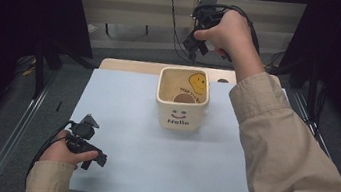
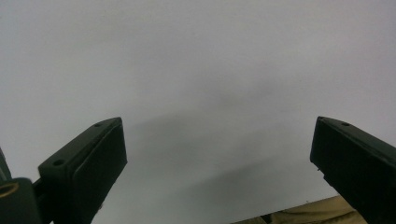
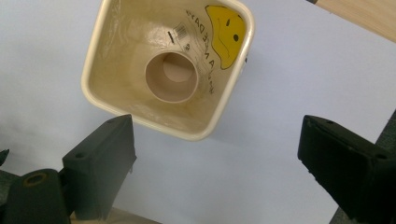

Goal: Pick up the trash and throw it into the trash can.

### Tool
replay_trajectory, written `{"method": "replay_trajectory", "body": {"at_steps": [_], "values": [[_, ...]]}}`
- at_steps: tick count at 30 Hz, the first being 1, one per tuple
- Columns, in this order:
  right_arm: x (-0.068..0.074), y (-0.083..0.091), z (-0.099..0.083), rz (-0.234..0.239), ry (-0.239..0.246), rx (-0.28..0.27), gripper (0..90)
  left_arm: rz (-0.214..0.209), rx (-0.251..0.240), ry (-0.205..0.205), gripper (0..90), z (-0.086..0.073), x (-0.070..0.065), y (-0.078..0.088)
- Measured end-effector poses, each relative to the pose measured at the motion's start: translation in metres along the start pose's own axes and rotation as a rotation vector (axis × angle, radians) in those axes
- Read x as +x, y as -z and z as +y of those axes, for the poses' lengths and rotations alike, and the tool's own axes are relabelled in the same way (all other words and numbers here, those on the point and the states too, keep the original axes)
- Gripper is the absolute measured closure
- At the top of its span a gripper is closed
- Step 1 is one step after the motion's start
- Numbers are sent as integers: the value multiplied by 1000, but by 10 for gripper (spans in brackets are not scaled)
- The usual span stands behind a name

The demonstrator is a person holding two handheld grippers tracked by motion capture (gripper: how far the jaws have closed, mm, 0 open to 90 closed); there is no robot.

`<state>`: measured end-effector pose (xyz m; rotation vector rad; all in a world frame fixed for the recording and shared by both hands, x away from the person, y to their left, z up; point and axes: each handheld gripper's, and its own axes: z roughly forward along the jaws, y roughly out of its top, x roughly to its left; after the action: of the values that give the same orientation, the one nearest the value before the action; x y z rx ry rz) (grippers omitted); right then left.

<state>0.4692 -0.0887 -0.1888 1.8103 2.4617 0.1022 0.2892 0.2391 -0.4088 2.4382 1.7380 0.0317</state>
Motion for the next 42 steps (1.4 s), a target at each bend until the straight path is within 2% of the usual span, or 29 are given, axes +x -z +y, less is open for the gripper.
{"method": "replay_trajectory", "body": {"at_steps": [6, 7, 12, 16, 21, 22, 27, 29, 30, 31, 35, 36, 37, 41, 42], "values": [[-4, 20, -3, 9, -4, -24, 108, 0, 5, -2, 36, 0, 0, 0], [-6, 26, -5, -3, -3, -27, 107, 2, 5, -1, 36, 0, 0, -1], [-10, 34, -8, 9, -12, -31, 107, 5, 0, -3, 36, 0, 0, -1], [-16, 37, -12, -9, -16, -37, 105, 3, 3, -2, 36, 0, -1, 0], [-18, 33, -17, -6, -21, -26, 104, -2, 2, 0, 36, -1, -2, 0], [-19, 32, -17, -9, -16, -25, 104, -1, -4, 12, 36, -1, -3, 0], [-29, 23, -28, -11, -30, -11, 101, 4, -3, -3, 36, -1, -1, 2], [-31, 22, -31, -10, -33, -14, 99, 1, -10, 4, 36, -1, -2, 2], [-33, 21, -34, -11, -33, -16, 99, 8, -15, 6, 36, -1, -3, 2], [-38, 17, -39, -10, -37, -23, 97, 5, -2, -8, 36, -1, -2, 3], [-47, 8, -53, -4, -47, -19, 98, -1, -3, 4, 36, -3, -3, 4], [-49, 7, -55, -5, -44, -20, 98, 9, -7, -5, 36, -3, -2, 4], [-51, 5, -58, -7, -44, -22, 97, 2, -11, 12, 36, -3, -3, 3], [-55, 0, -68, -4, -36, -32, 97, 14, -3, -6, 36, -3, -2, 3], [-58, -5, -76, -3, -39, -30, 97, 4, -4, 2, 36, -3, -4, 2]]}}
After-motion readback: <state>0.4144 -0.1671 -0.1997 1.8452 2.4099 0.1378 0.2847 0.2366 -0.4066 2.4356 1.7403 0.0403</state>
